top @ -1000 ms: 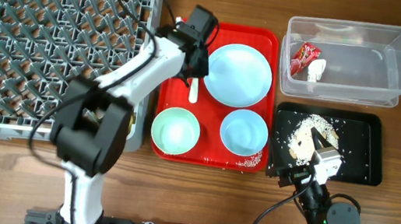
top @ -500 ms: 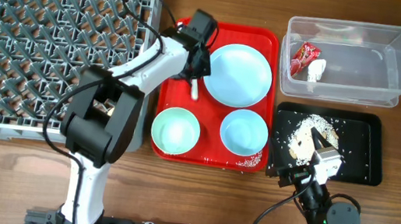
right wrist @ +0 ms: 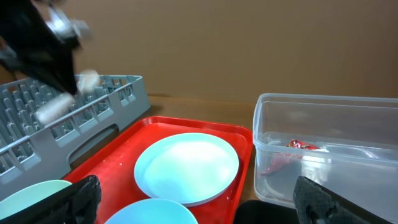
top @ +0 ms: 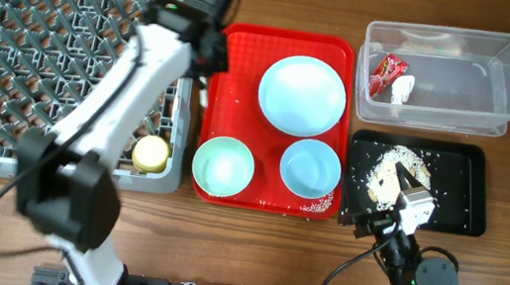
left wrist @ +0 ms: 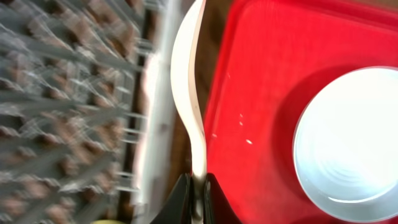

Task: Sort waste into correct bins and load items into the dishwasher rack
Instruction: 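Carry the white fork into the dish rack with the left gripper and release, then reach the left gripper to the light blue bowl and grasp its rim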

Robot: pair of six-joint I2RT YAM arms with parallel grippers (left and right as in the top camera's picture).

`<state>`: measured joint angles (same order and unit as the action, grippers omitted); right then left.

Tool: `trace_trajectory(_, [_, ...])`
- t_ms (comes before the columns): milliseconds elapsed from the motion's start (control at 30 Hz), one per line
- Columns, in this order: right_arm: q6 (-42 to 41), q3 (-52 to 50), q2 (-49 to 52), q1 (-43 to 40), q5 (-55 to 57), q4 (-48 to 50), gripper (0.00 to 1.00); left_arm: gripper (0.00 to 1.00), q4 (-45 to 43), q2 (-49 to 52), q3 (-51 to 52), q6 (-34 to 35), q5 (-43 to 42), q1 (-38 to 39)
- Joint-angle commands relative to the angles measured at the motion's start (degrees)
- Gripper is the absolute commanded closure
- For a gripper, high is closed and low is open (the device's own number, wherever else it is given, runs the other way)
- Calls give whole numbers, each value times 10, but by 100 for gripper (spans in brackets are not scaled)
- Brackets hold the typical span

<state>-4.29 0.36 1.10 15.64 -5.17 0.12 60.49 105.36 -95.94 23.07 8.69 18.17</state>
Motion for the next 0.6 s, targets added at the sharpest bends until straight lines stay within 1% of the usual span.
trace_trajectory(0, [-6, -1, -5, -3, -10, 3, 0, 96, 26, -40, -8, -114, 24, -24])
trace_trajectory(67, [-6, -1, -5, -3, -10, 3, 0, 96, 33, -34, 0, -129, 30, -39])
trace_trajectory(100, [-6, -1, -5, -3, -10, 3, 0, 93, 25, -24, 23, -128, 30, -56])
trace_trajectory(200, [-6, -1, -5, -3, -10, 3, 0, 86, 3, -5, 58, -128, 14, -72])
trace_trajectory(267, [-6, -1, -5, -3, -10, 3, 0, 73, -7, 6, 68, -128, -15, -75])
trace_trajectory(300, [-6, -1, -5, -3, -10, 3, 0, 42, -9, 9, 68, -128, -32, -74])
trace_trajectory(333, [-6, -1, -5, -3, -10, 3, 0, 19, -9, 7, 66, -119, -35, -71])
trace_trajectory(367, [-6, -1, -5, -3, -10, 3, 0, 23, -5, 3, 61, -108, -38, -70])
trace_trajectory(433, [-6, -1, -5, -3, -10, 3, 0, 40, 7, -8, 43, -103, -60, -62])
trace_trajectory(467, [-6, -1, -5, -3, -10, 3, 0, 43, 15, -15, 34, -102, -71, -56])
trace_trajectory(533, [-6, -1, -5, -3, -10, 3, 0, 46, 29, -33, 16, -96, -85, -41])
trace_trajectory(567, [-6, -1, -5, -3, -10, 3, 0, 49, 35, -46, 11, -75, -88, -27])
